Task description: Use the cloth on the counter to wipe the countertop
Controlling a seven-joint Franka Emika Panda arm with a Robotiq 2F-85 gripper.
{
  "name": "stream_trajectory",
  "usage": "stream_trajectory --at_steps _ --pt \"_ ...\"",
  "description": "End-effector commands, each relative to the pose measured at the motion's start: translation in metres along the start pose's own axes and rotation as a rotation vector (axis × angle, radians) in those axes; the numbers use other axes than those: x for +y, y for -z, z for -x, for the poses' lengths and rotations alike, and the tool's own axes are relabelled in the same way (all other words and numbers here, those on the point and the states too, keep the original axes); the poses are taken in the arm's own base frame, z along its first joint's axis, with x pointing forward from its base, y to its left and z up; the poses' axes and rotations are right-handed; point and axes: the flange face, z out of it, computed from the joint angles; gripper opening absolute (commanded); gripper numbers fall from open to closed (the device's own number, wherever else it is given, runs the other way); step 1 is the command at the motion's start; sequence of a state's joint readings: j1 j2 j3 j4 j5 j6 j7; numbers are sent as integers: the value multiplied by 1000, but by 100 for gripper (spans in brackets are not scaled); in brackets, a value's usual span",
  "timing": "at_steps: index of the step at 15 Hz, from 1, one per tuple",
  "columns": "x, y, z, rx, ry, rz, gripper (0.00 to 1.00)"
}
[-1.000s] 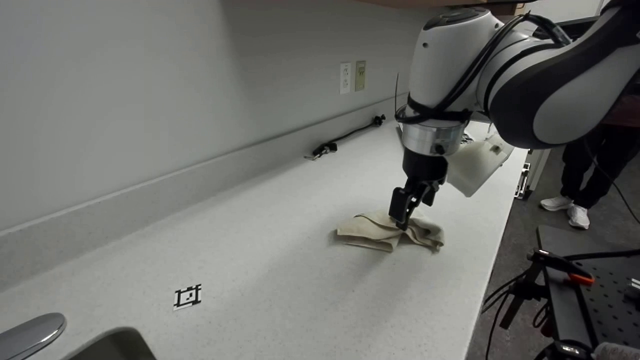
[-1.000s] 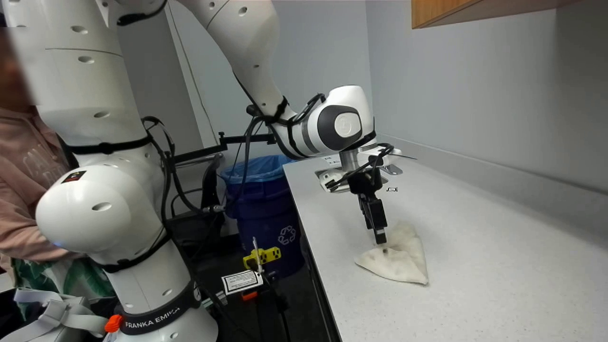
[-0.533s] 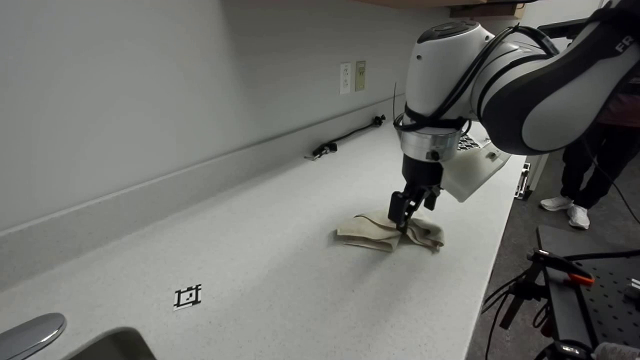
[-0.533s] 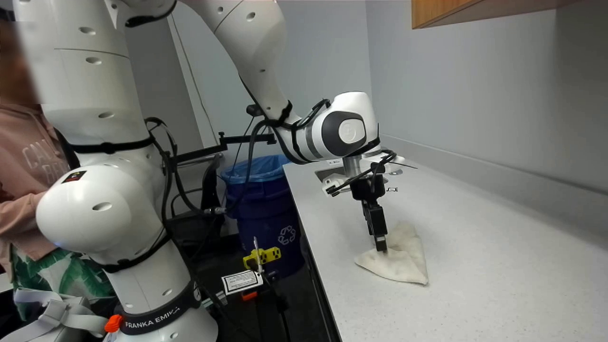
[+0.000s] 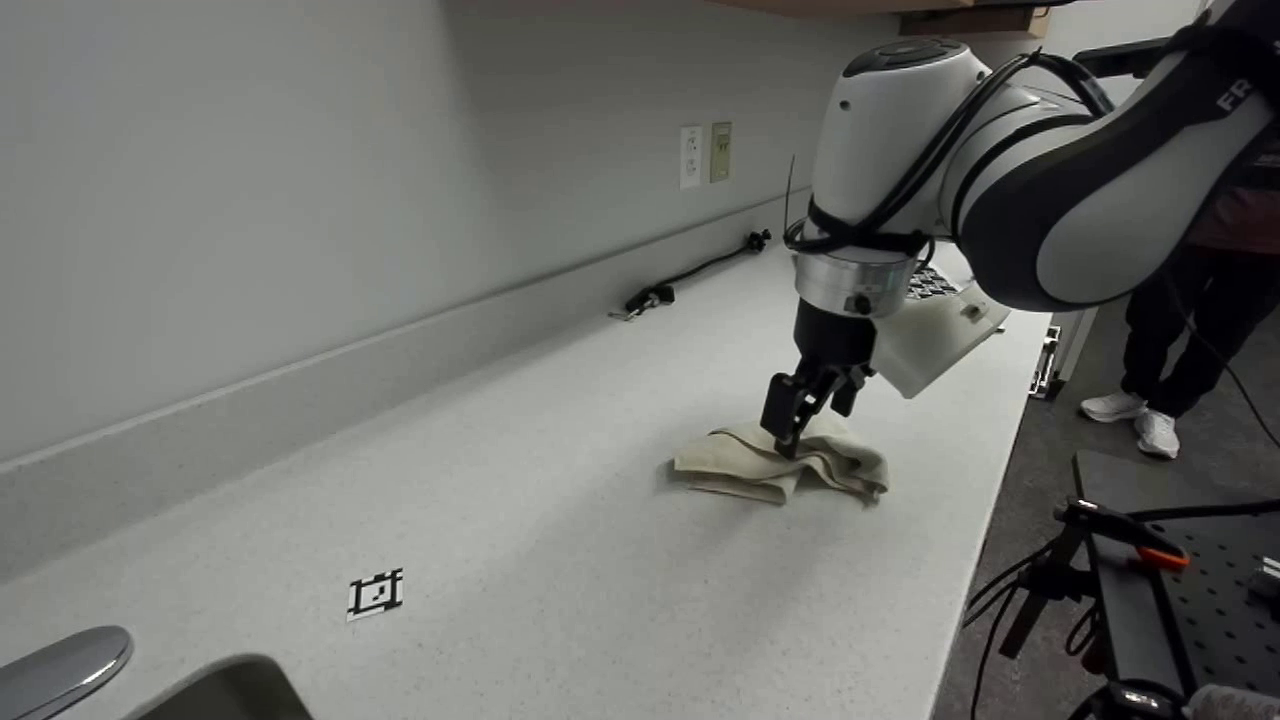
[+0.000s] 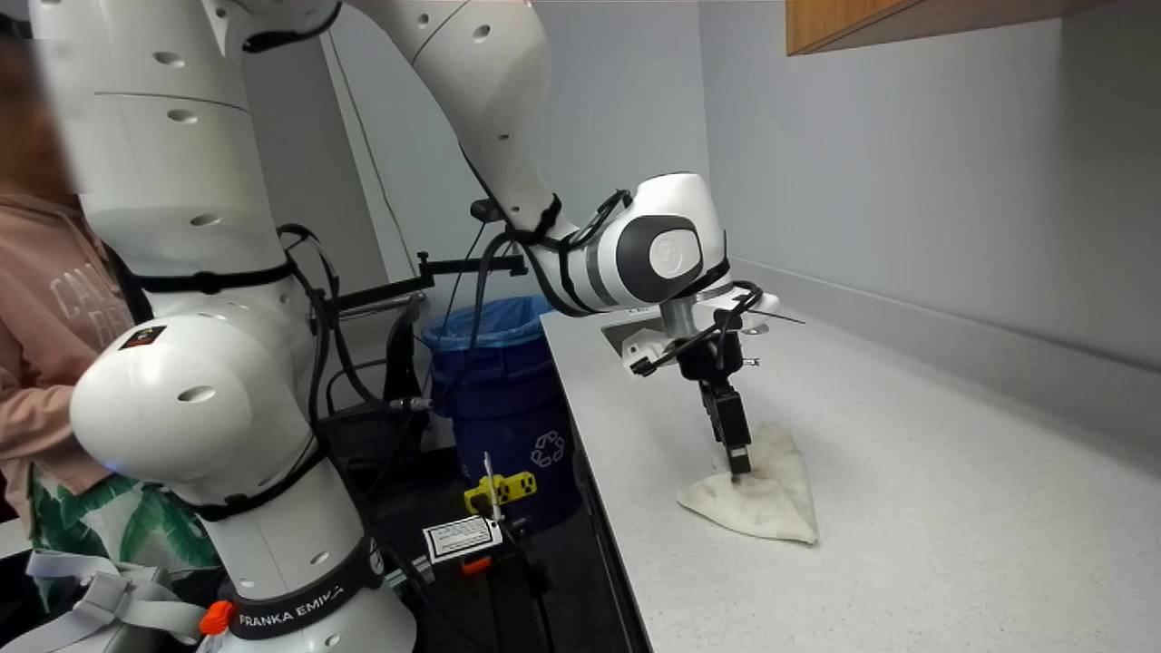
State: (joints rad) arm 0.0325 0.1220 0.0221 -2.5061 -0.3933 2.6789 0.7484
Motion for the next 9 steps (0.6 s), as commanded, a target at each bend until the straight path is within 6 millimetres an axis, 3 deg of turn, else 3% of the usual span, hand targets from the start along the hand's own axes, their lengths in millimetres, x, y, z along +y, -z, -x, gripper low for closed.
stream_trajectory --at_steps 1,8,9 --pt "-2 -8 -11 30 4 -57 100" --pt "2 -43 -12 -45 -16 -109 100" --pt "2 -45 -14 -51 -15 -109 93"
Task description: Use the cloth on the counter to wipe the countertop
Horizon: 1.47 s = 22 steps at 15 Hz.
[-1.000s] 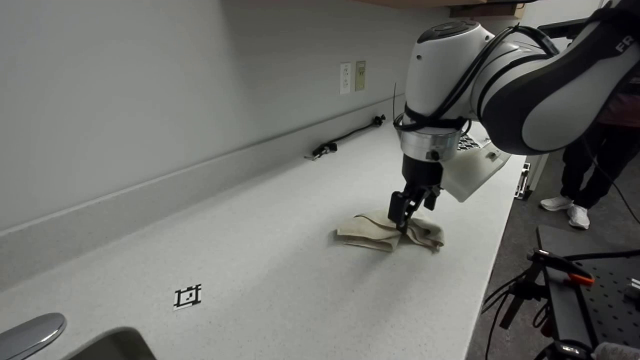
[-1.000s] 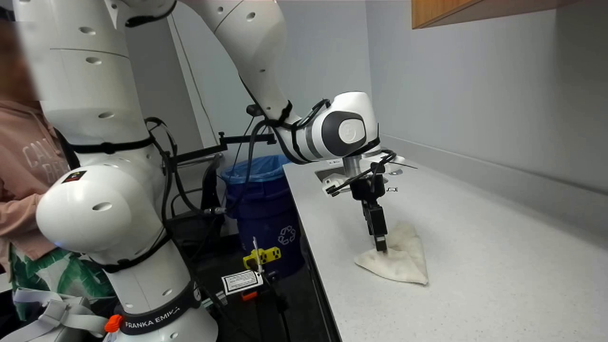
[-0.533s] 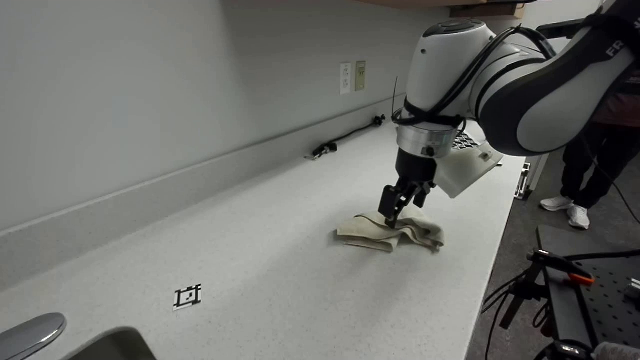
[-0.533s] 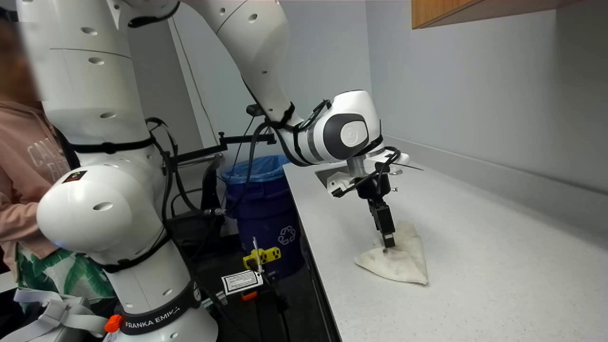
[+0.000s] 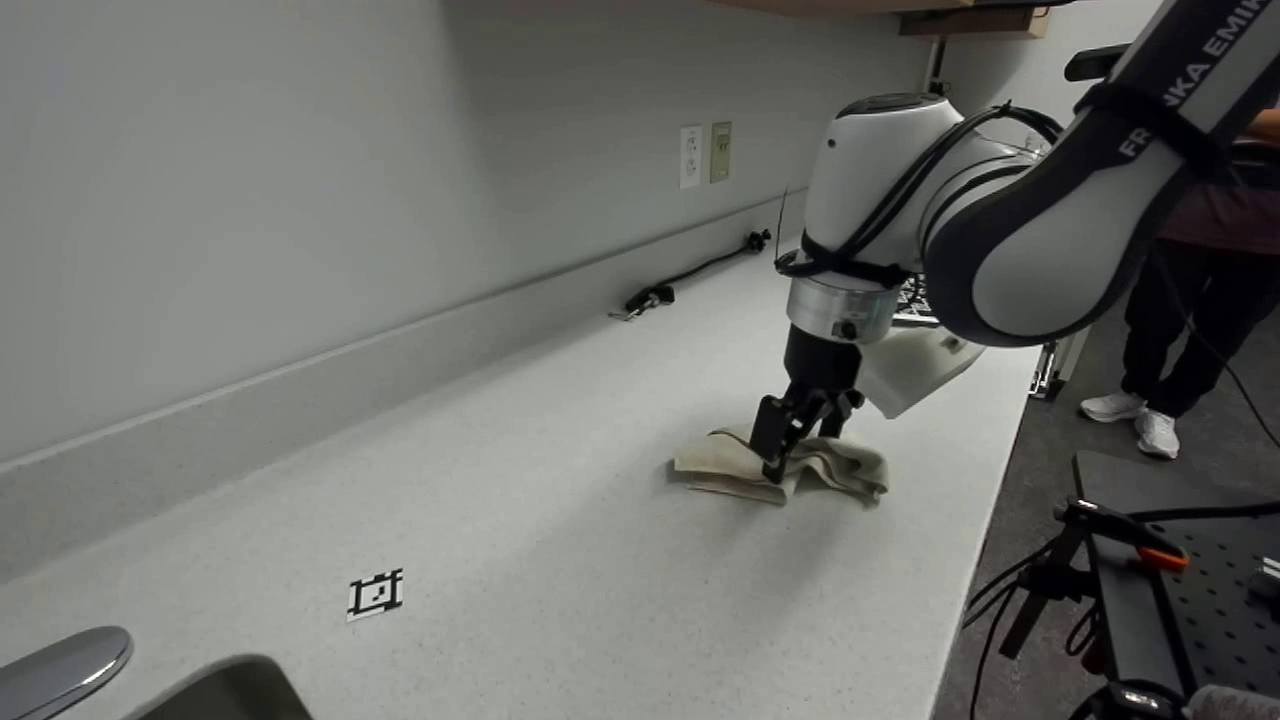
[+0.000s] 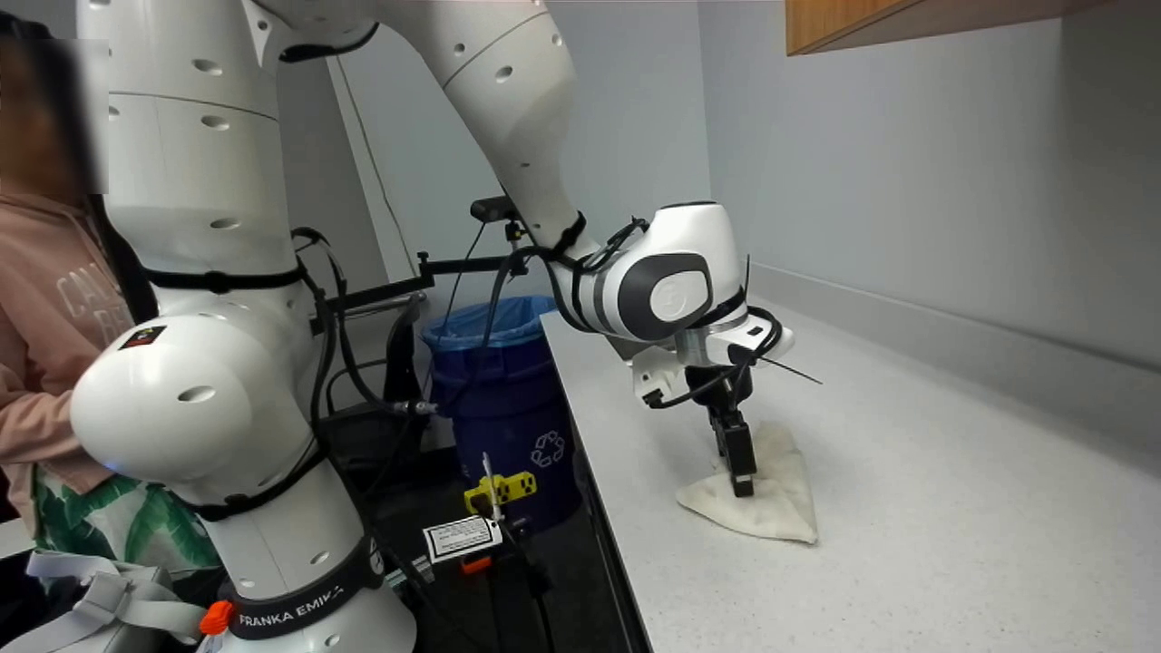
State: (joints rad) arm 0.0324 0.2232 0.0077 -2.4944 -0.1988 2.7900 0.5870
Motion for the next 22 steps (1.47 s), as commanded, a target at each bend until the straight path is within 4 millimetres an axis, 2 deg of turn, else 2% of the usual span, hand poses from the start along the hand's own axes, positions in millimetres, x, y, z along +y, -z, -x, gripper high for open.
stream_trajectory --at_steps 1,5,10,11,16,18,22 --pt "2 -11 -12 -10 6 -14 74" --pt "10 -7 -26 19 -12 4 43" --pt "35 3 -49 90 -81 48 5" --pt "41 5 -55 115 -96 66 1" --pt "59 17 -89 284 -164 204 1" --pt "60 22 -103 359 -182 270 2" --pt "47 24 -118 483 -227 360 2"
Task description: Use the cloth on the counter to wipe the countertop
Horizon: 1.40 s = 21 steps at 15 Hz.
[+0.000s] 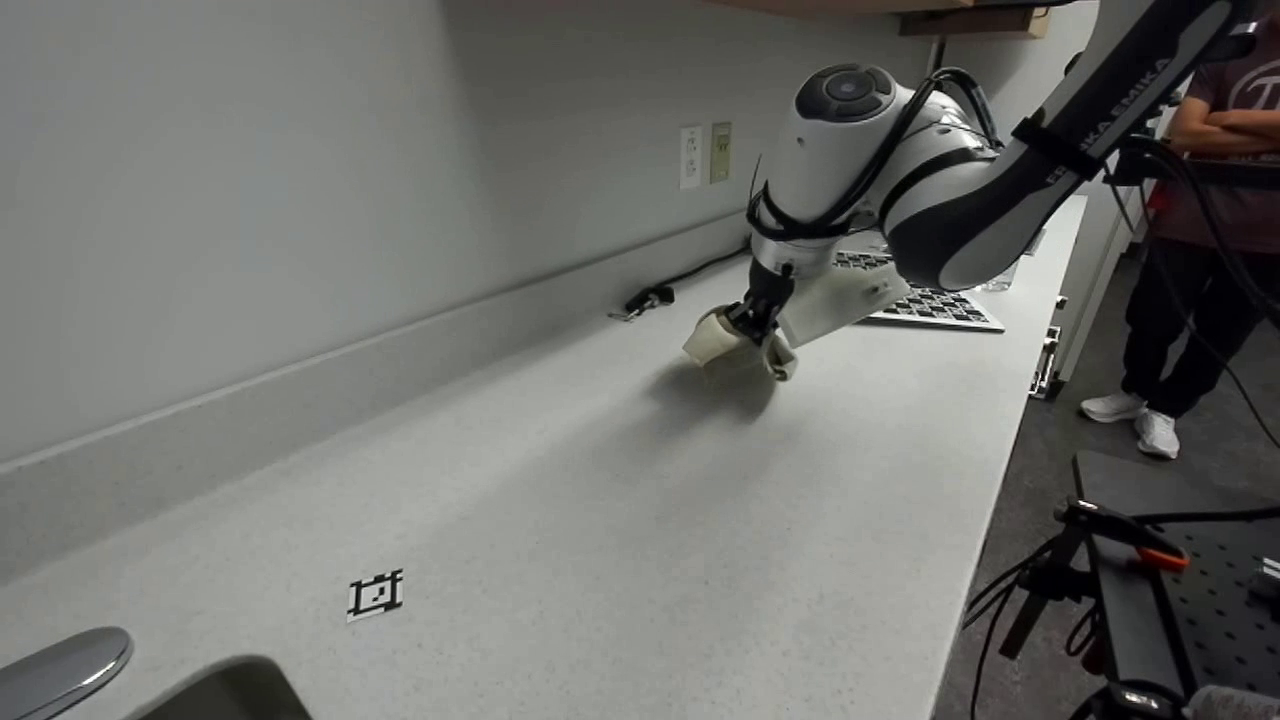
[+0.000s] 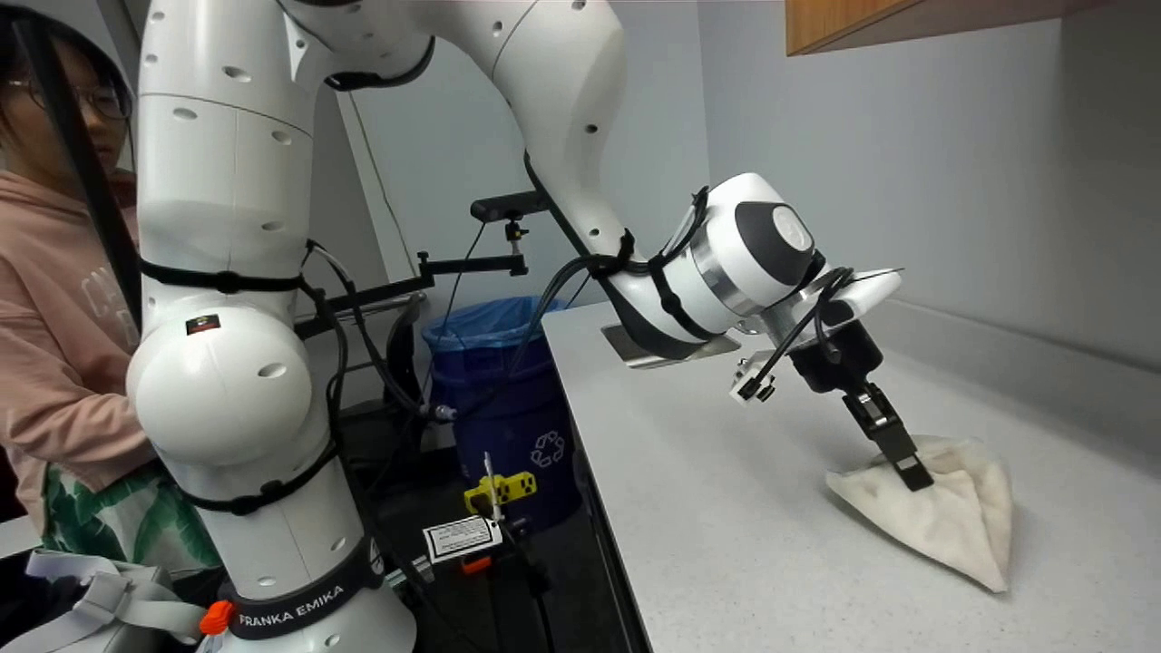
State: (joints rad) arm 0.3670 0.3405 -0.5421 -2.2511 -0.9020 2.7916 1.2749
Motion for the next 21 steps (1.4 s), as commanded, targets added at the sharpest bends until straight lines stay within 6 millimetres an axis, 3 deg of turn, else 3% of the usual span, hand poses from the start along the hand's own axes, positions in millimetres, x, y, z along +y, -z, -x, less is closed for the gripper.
stream_trajectory --at_steps 1,8,12,17,21 --pt "-19 -4 -16 121 -43 98 2" --pt "-27 -36 -16 179 -115 249 2" --pt "-20 -56 -22 149 -173 257 2" --pt "-11 -67 -38 139 -228 232 2" --pt "-15 -69 -53 143 -279 198 2"
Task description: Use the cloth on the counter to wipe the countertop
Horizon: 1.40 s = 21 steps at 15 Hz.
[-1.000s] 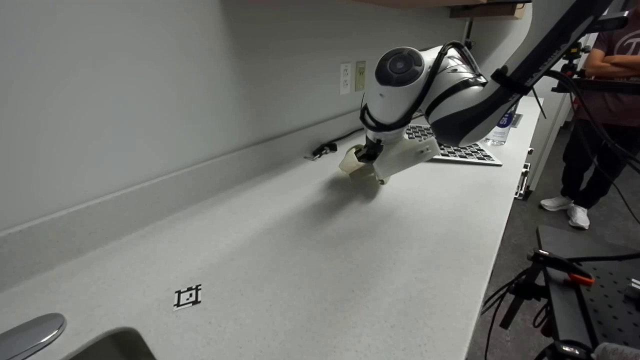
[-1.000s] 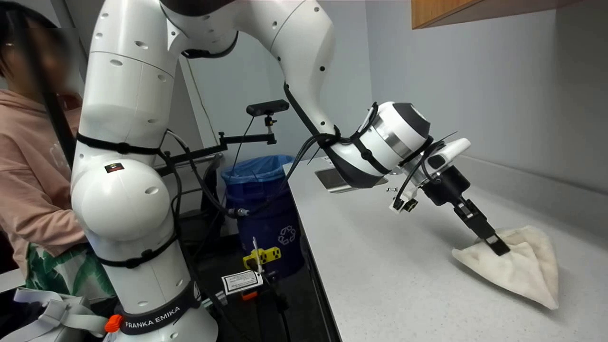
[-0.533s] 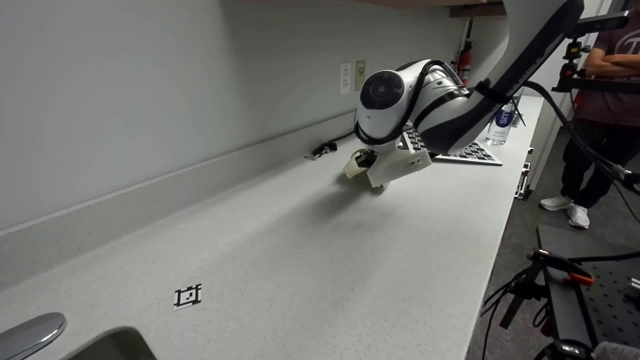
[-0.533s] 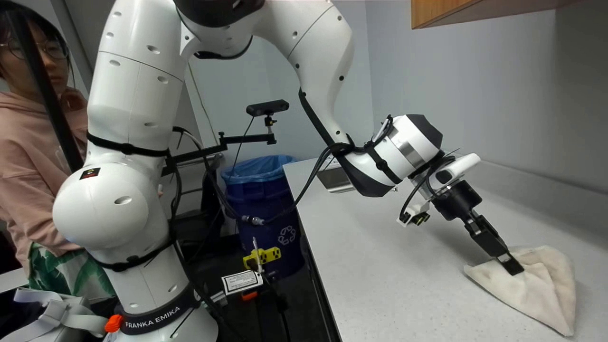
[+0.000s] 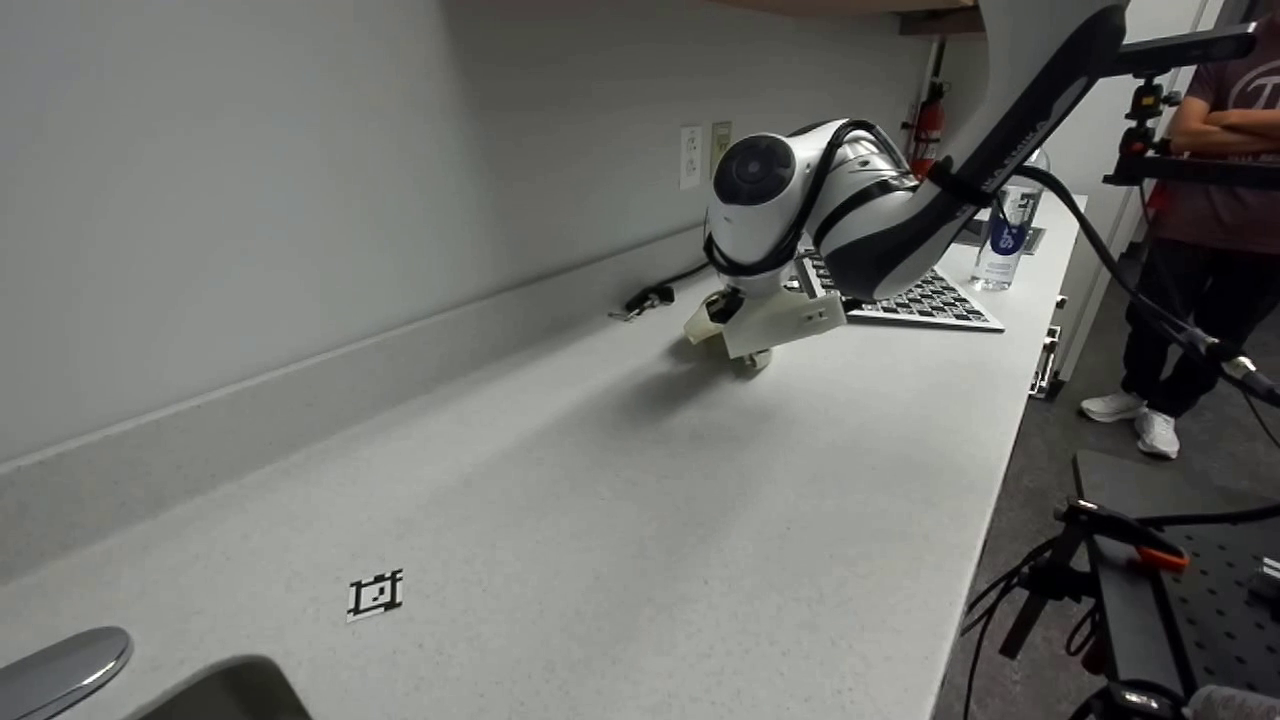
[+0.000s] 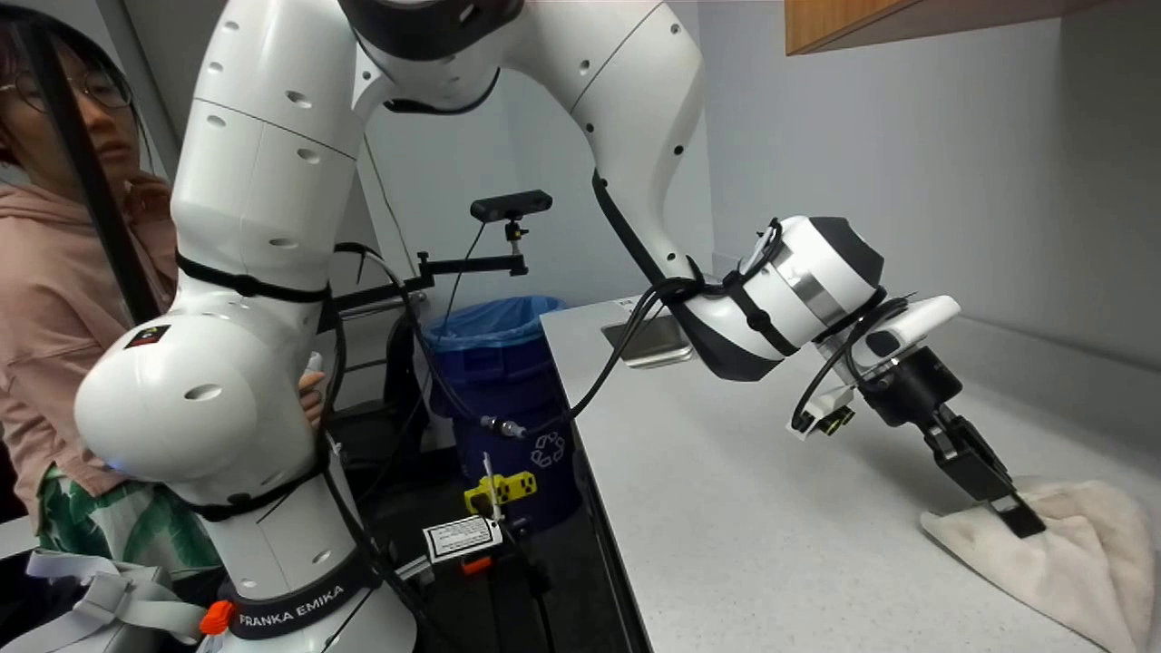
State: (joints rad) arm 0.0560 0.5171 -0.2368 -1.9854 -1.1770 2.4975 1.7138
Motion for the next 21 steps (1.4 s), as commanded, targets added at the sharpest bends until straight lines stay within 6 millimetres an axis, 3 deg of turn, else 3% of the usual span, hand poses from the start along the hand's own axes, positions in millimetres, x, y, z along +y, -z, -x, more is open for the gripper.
stream_trajectory --at_steps 1,11,12,17,21 --pt "-13 -7 -16 7 -64 -48 2" --pt "-28 -14 -22 -95 -176 -184 2" --pt "-25 -32 -25 -118 -196 -218 2" --pt "-18 -51 -9 -189 -211 -349 2" --pt "-28 -43 -10 -236 -208 -422 2"
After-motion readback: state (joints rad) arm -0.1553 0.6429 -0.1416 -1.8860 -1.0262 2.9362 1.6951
